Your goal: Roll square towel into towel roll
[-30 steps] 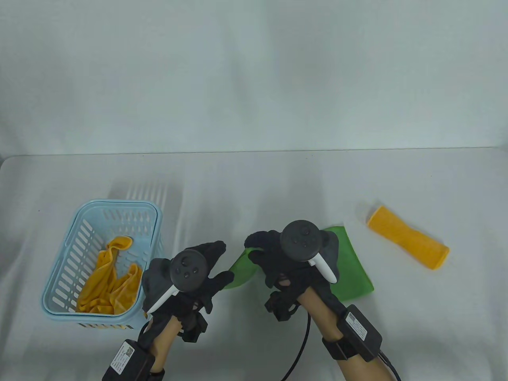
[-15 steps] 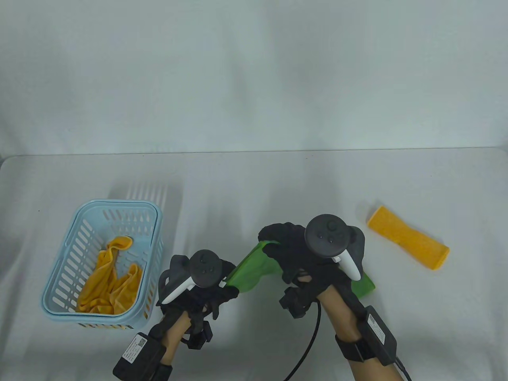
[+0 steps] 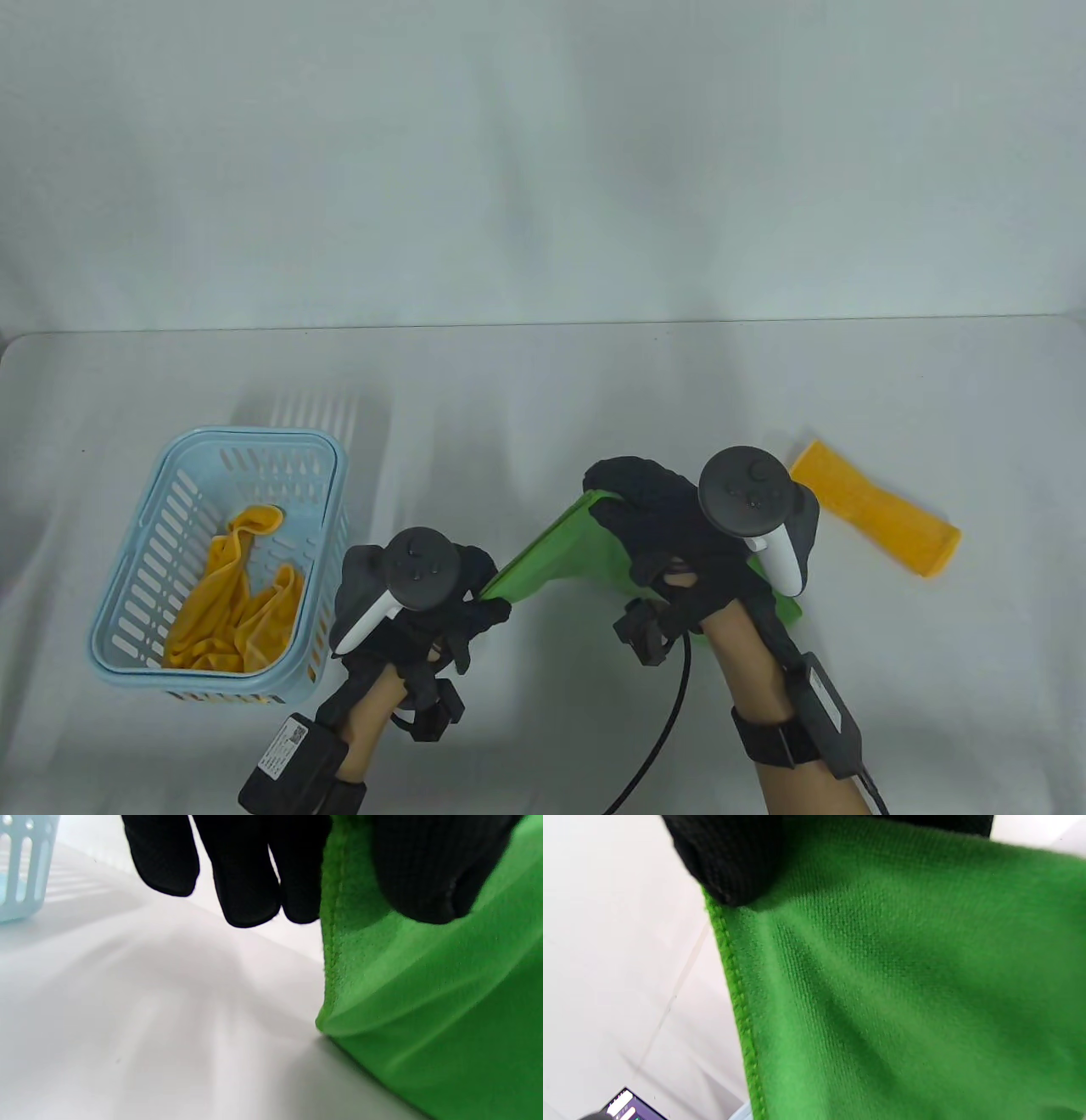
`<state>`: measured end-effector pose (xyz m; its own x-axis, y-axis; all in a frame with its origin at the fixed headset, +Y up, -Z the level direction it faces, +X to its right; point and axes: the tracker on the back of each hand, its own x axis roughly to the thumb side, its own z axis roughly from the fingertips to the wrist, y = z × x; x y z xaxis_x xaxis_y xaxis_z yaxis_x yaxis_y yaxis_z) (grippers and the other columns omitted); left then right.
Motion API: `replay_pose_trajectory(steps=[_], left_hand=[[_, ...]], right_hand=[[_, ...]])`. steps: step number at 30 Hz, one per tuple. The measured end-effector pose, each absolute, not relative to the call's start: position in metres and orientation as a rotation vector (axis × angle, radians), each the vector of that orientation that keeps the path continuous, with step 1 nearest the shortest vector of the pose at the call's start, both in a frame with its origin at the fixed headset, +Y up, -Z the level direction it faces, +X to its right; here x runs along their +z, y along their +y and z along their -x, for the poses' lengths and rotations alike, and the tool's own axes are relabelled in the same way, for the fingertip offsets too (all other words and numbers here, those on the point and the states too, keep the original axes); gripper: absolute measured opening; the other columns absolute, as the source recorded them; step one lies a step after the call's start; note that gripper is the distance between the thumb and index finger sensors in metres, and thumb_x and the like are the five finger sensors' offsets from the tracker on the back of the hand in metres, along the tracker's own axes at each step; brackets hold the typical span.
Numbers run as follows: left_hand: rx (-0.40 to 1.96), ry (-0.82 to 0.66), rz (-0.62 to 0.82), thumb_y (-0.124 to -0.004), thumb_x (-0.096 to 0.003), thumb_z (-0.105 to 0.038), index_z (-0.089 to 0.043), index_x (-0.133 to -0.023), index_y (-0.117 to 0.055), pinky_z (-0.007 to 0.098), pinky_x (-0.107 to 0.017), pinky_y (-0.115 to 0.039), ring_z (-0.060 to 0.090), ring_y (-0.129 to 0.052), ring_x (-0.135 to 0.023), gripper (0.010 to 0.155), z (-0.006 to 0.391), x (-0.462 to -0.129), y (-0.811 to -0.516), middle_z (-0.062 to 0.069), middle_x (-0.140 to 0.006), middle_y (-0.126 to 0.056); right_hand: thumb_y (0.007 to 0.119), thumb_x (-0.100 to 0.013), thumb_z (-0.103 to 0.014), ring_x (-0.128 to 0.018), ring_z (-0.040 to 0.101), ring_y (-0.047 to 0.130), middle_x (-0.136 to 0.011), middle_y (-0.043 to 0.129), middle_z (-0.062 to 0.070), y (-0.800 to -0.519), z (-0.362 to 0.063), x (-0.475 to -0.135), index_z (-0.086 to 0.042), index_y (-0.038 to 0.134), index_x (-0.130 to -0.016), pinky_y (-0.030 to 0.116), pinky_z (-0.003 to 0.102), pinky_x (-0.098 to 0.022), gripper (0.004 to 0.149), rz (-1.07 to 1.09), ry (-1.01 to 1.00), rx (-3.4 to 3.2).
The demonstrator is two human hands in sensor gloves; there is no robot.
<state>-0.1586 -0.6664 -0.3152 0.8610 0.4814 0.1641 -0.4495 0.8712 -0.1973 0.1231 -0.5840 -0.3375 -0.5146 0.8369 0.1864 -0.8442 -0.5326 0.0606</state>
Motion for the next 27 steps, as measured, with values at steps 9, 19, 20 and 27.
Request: replay_pose_trajectory(steps=[9,19,20,27], left_hand=[[0.752,-0.143,0.027,-0.083,-0.0378,-0.043,-0.037,-0.078,-0.073,0.055,-0.071,-0.067,0.025,-0.085,-0.092,0.042,0.184,-0.313,-0.638,-0.010,-0.094,-0.077],[0.825,-0.178,-0.077,-0.083,-0.0391,-0.041,-0.038,-0.080,-0.074,0.055,-0.070,-0.068,0.025,-0.090,-0.089,0.042,0.197,-0.324,-0.541,-0.010,-0.096,-0.081],[0.811,-0.184,-0.083,-0.083,-0.0391,-0.041,-0.038,-0.080,-0.075,0.055,-0.070,-0.069,0.025,-0.091,-0.088,0.042,0.197,-0.324,-0.532,-0.010,-0.095,-0.082],[0.785,-0.245,-0.112,-0.085,-0.0377,-0.040,-0.038,-0.079,-0.077,0.052,-0.067,-0.075,0.018,-0.106,-0.068,0.042,0.193,-0.315,-0.485,-0.010,-0.077,-0.096]], right_hand=[[0.084,-0.037,-0.038,-0.069,0.028,0.090,-0.076,0.090,-0.002,-0.583,-0.147,-0.343,-0.038,0.080,-0.075,0.071,0.054,-0.058,0.039,-0.124,-0.032,1.974],[0.084,-0.037,-0.037,-0.069,0.028,0.091,-0.076,0.091,-0.002,-0.523,-0.161,-0.342,-0.037,0.081,-0.075,0.072,0.053,-0.057,0.039,-0.150,-0.050,2.009],[0.083,-0.037,-0.037,-0.069,0.028,0.092,-0.075,0.091,-0.002,-0.516,-0.161,-0.340,-0.037,0.081,-0.075,0.073,0.053,-0.057,0.039,-0.154,-0.054,2.013],[0.083,-0.037,-0.036,-0.066,0.027,0.094,-0.072,0.093,-0.003,-0.478,-0.168,-0.321,-0.037,0.080,-0.075,0.074,0.053,-0.056,0.039,-0.192,-0.095,1.994]])
